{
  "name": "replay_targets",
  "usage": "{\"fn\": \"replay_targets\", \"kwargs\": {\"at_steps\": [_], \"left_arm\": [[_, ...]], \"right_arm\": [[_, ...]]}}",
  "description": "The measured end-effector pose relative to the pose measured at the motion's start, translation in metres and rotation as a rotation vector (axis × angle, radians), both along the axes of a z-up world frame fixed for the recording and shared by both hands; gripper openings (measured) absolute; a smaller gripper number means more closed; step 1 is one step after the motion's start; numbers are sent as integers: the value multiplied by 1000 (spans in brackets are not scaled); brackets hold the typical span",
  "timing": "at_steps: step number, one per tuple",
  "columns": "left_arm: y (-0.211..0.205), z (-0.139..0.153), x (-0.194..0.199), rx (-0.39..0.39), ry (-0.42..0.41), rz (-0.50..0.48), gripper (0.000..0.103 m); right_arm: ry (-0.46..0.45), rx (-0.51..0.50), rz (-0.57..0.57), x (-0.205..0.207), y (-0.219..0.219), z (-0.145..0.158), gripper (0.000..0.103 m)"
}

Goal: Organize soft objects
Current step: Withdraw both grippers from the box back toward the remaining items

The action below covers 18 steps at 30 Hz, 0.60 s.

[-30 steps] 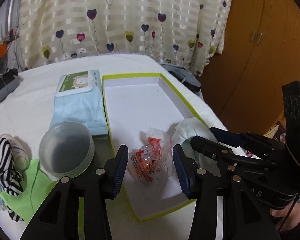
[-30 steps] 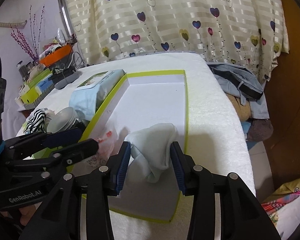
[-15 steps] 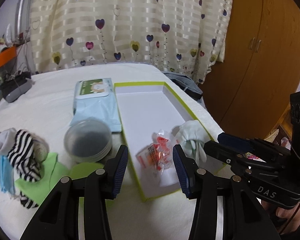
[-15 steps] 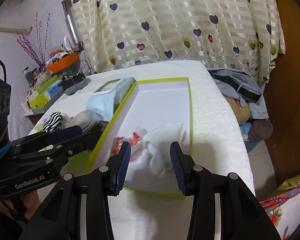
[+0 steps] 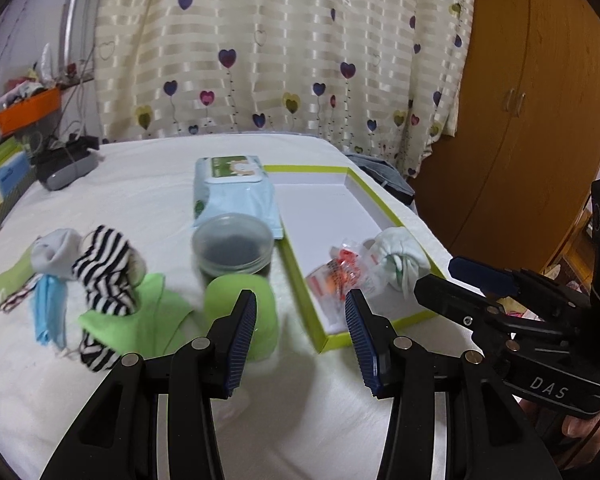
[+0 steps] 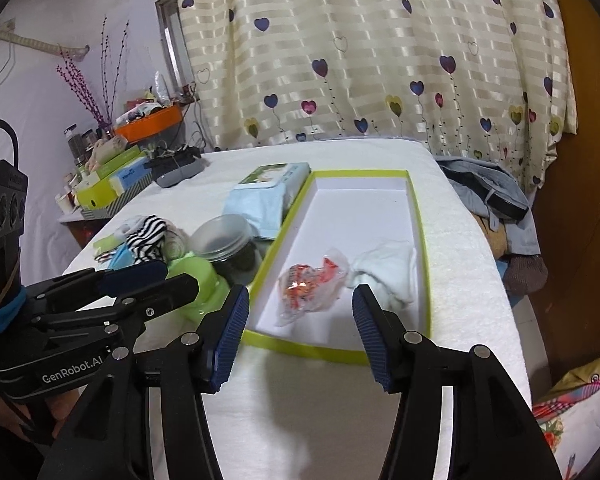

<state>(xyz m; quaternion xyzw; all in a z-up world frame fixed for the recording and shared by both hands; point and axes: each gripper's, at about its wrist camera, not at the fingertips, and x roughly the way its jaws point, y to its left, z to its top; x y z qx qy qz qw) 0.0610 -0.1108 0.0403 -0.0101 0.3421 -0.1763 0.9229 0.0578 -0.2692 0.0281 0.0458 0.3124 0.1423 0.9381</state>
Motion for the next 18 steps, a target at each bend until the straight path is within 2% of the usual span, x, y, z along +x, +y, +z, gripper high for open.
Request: {"fn": "replay_targets", "kwargs": {"at_steps": [18], "left_arm": [[45,-12,-12,-36,15,72,45]], "right_arm": [[44,-38,77,-8,44,-8,55]]}}
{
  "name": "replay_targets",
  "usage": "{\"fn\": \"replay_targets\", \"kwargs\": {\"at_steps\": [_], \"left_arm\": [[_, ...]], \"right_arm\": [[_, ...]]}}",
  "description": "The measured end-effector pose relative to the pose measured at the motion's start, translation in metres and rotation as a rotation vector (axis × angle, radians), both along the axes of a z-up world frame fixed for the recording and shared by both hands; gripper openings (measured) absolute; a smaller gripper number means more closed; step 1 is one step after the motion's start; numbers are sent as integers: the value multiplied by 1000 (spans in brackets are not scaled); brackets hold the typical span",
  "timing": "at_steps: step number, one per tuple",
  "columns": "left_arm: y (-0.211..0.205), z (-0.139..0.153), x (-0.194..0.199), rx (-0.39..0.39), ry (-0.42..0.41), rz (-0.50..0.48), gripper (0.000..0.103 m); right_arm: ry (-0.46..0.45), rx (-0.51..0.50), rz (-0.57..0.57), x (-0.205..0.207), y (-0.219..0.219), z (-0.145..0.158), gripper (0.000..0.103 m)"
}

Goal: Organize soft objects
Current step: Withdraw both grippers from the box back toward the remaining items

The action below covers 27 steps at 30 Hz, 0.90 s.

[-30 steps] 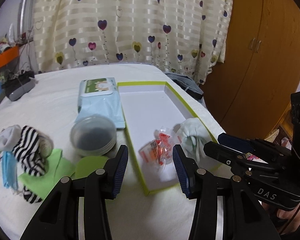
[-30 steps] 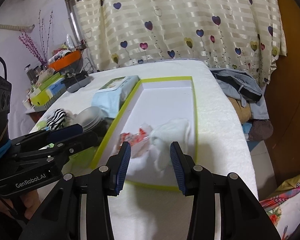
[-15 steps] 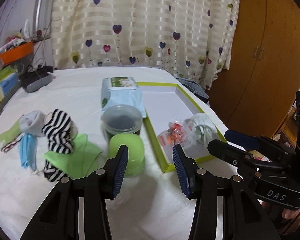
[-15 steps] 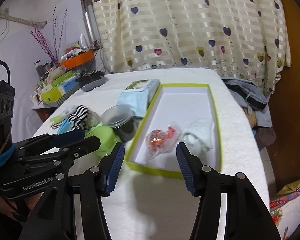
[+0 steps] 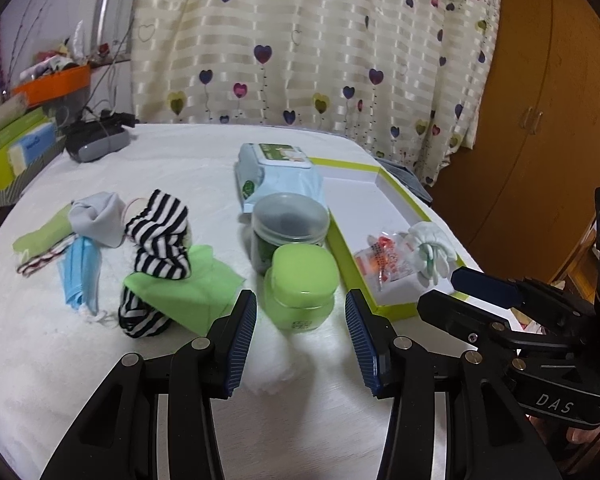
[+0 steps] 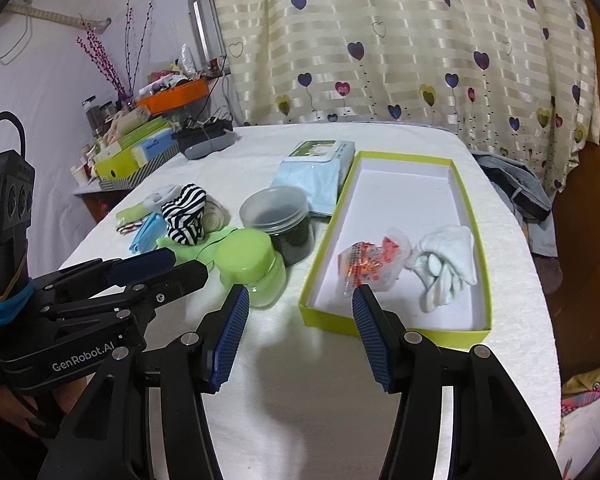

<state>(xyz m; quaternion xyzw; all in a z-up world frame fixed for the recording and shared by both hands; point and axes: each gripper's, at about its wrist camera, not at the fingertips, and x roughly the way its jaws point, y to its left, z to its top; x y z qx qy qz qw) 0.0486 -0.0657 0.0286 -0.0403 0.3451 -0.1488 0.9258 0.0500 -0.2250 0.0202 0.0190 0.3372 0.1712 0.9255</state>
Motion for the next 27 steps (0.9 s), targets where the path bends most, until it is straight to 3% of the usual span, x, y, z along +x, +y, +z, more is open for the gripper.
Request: {"fn": "replay_targets", "kwargs": {"at_steps": [27], "left_arm": [[42,-4,-1,-8,8,111,45]], "right_arm": [[-9,2,81,-1,31,1,55]]}}
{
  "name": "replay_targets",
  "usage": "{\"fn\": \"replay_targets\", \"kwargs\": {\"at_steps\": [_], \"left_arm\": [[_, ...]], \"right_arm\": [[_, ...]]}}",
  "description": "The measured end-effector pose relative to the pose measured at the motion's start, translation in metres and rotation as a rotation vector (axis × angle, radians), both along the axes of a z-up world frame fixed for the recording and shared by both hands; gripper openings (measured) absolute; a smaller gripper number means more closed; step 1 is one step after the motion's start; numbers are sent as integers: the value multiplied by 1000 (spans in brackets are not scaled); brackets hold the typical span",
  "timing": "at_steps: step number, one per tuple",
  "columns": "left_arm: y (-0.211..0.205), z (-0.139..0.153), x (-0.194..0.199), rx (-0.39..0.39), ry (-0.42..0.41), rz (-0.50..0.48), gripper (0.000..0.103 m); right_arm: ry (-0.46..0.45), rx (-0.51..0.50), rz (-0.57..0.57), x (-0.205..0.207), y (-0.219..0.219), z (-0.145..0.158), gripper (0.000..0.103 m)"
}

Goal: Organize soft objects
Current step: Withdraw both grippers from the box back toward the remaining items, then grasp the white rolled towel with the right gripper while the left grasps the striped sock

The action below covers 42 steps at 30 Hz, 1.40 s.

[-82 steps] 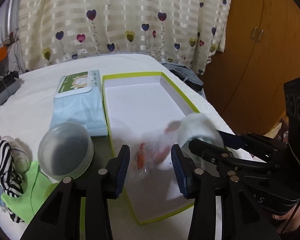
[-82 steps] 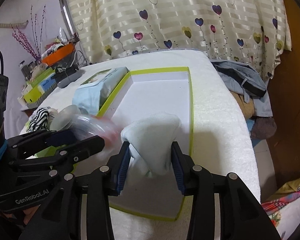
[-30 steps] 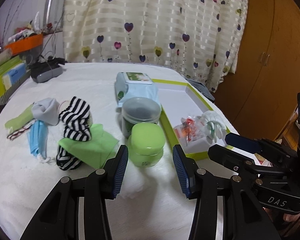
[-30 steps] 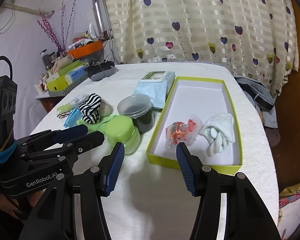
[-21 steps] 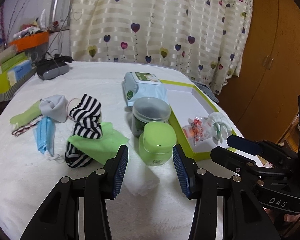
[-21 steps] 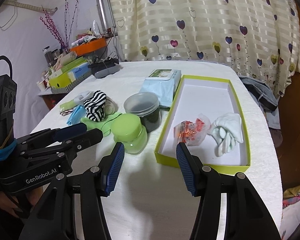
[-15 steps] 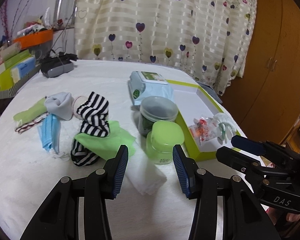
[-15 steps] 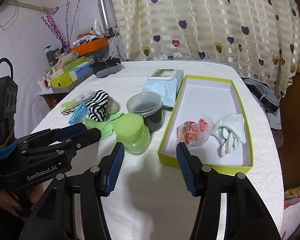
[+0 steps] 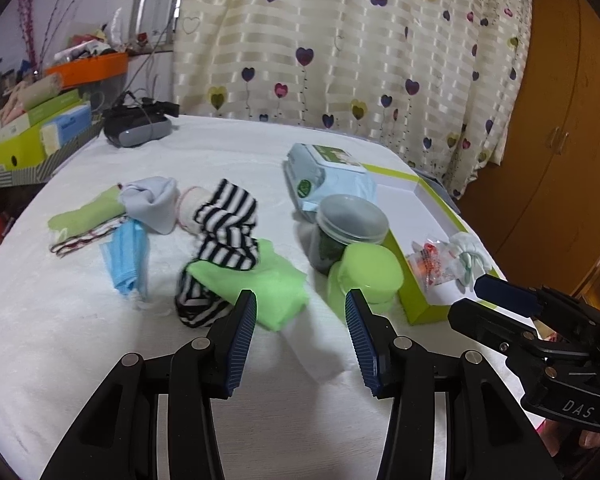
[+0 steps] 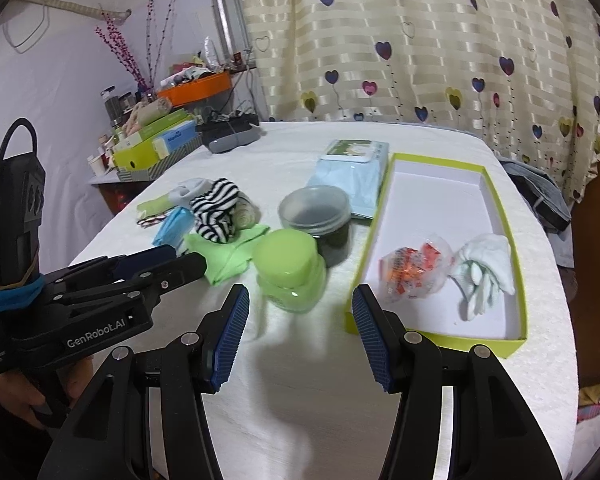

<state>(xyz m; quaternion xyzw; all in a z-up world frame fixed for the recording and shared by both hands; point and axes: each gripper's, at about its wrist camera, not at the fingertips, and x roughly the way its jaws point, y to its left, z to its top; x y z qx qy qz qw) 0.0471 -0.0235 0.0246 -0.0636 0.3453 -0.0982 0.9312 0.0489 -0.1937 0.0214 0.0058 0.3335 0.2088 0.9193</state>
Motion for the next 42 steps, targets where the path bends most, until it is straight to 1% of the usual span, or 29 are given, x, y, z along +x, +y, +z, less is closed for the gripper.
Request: {"fn": "replay_targets", "kwargs": {"at_steps": [10,14,20,29,35,40,42], "left_arm": [[36,-2,-1,-11,1,76,45],[47,-7,2,-15,12,99,45],[47,-16,12,-25,46,71,45],[51,-17,12,-37,30,76,45],[58,-19,9,-46,26,81,45],[59,-20,9,-54,24,62,45],[58,-21,11,-63,28,48,45]], "right_arm": [[-7,-5,77,3,30,0,55],[5,-6,111,4,38,-4,55],[39,-9,115,8,42,-14,55],[127,-18,126,14,51,-41,55],[167,-20,118,25,58,-55,55],[188,-24,109,31,63,-62,55],[186,-24,109,33,65,-63,46]]}}
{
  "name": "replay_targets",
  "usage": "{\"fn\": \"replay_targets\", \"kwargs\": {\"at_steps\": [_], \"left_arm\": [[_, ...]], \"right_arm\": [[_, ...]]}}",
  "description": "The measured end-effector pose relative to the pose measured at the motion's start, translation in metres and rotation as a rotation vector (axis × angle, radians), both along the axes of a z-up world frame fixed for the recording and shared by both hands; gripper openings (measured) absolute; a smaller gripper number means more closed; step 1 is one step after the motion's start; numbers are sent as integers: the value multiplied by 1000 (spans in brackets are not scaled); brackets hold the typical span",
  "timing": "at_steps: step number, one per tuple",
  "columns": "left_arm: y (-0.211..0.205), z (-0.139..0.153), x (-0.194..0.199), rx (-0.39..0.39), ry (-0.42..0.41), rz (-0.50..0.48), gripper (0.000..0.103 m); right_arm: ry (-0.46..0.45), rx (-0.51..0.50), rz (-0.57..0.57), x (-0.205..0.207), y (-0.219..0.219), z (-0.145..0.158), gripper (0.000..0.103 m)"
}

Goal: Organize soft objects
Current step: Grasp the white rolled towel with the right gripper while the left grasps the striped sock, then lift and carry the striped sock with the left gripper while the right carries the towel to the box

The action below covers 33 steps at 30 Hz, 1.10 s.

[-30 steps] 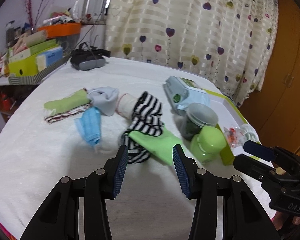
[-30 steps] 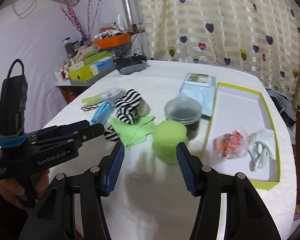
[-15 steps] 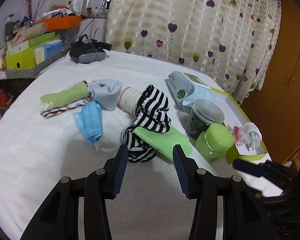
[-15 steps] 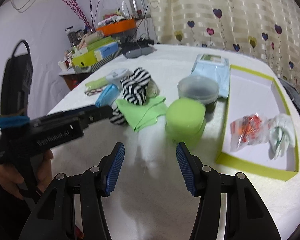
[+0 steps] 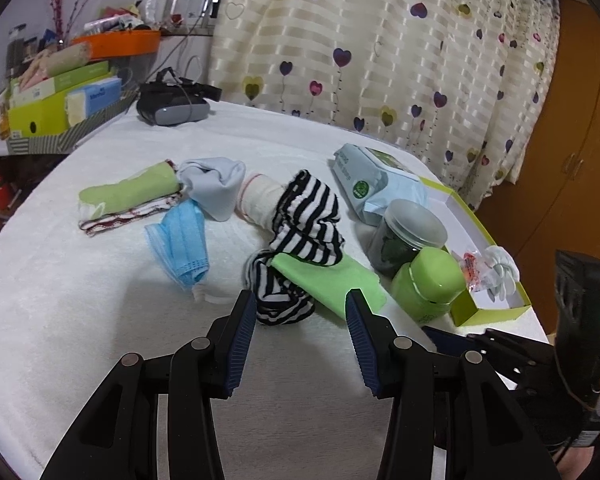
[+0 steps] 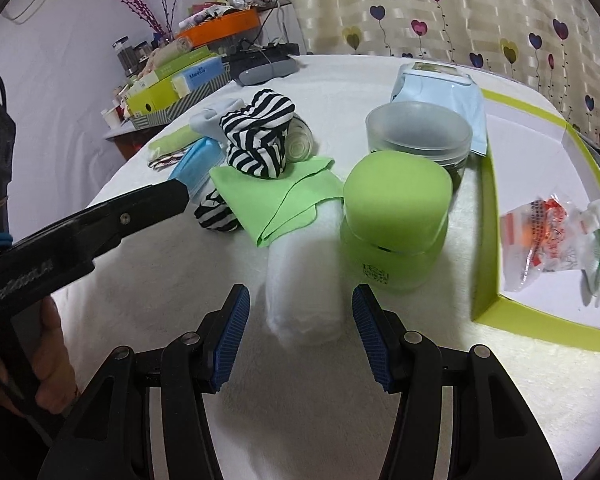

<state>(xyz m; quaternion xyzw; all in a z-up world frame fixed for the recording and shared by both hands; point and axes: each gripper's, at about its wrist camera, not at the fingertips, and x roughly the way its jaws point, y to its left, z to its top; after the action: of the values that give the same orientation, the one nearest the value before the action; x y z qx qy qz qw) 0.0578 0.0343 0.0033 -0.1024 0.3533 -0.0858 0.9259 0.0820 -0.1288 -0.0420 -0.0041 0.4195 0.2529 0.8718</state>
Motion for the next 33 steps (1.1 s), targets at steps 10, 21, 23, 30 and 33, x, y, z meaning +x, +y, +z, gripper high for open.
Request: {"fn": "replay_targets", "kwargs": {"at_steps": [10,21,23,30,33], "left_arm": [[-12,-7,17,-28,34,-43,45],[-28,2,66,79,-7,-32,51],[-29,-1,75,89,4,-25,51],[-33,-6,90,115,20,-14,21],[-30,-2,82,119,-3,7,12]], "right_arm": [[-4,14,31,-10,-11,0,21],[12,61,58,-8,-22,-1,21],[14,68,62,-7,-24,-2,21],[17,83,75,-5,-27,-3,21],[10,86,78,-7,-28,-2,21]]}}
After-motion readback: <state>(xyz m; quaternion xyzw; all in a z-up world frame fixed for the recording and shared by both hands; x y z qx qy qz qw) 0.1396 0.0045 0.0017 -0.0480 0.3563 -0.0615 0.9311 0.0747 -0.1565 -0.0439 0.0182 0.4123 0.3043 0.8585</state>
